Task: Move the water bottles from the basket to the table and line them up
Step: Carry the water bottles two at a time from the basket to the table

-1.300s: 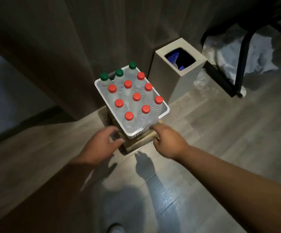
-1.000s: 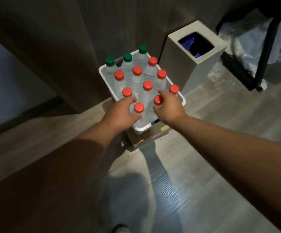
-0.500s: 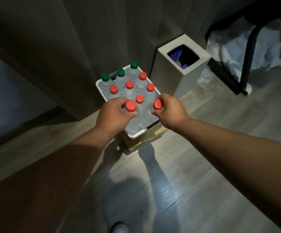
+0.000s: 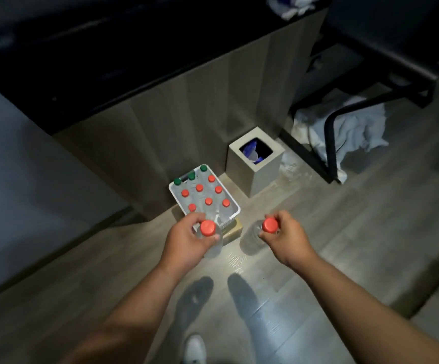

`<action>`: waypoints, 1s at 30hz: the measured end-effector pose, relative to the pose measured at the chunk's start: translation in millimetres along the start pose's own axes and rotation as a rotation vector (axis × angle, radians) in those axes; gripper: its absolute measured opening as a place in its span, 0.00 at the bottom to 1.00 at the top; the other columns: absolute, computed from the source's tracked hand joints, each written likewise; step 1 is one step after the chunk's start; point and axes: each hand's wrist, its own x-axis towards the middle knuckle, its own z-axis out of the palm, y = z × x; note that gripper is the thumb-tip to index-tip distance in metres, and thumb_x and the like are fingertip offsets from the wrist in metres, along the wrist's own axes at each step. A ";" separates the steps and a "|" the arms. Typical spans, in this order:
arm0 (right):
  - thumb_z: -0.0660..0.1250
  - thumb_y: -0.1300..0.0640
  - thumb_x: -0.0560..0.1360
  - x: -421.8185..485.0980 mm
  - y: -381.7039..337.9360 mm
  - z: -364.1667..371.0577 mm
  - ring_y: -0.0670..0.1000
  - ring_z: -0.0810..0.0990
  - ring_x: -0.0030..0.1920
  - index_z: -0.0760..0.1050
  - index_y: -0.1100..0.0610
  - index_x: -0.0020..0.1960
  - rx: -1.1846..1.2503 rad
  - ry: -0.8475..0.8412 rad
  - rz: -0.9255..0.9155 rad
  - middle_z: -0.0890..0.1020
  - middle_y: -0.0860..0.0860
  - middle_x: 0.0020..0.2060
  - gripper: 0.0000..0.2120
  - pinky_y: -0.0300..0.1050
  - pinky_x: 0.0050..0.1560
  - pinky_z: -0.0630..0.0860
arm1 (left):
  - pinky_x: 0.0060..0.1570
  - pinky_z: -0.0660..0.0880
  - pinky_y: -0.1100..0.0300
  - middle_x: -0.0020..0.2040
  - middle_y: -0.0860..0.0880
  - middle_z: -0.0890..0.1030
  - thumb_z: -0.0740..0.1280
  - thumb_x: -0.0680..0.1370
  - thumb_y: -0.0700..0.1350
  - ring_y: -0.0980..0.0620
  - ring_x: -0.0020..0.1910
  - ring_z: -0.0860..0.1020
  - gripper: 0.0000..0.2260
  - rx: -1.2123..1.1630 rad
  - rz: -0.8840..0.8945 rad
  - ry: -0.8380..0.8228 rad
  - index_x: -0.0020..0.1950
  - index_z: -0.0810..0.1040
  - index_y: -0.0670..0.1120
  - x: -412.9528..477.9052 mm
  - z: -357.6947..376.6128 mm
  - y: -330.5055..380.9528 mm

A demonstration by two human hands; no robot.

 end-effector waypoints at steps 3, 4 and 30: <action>0.77 0.57 0.67 -60.5 5.1 -56.5 0.49 0.81 0.48 0.74 0.47 0.49 0.012 0.007 0.023 0.82 0.47 0.48 0.15 0.45 0.52 0.77 | 0.36 0.70 0.71 0.38 0.56 0.81 0.78 0.66 0.42 0.58 0.38 0.78 0.12 -0.062 -0.031 -0.013 0.40 0.77 0.52 -57.6 -4.7 49.1; 0.77 0.57 0.67 -81.6 8.2 -74.8 0.50 0.82 0.48 0.74 0.46 0.47 0.032 0.022 0.018 0.82 0.47 0.47 0.15 0.46 0.53 0.78 | 0.35 0.70 0.71 0.39 0.55 0.81 0.78 0.67 0.42 0.57 0.39 0.79 0.11 -0.070 -0.032 -0.020 0.41 0.78 0.51 -77.8 -6.0 64.9; 0.75 0.64 0.68 -115.7 53.8 -348.2 0.45 0.83 0.42 0.81 0.49 0.42 0.385 0.467 -0.139 0.85 0.45 0.40 0.11 0.41 0.48 0.78 | 0.47 0.78 0.61 0.43 0.54 0.86 0.76 0.67 0.34 0.56 0.43 0.83 0.20 -0.235 0.225 -0.135 0.40 0.84 0.62 -80.8 140.1 304.0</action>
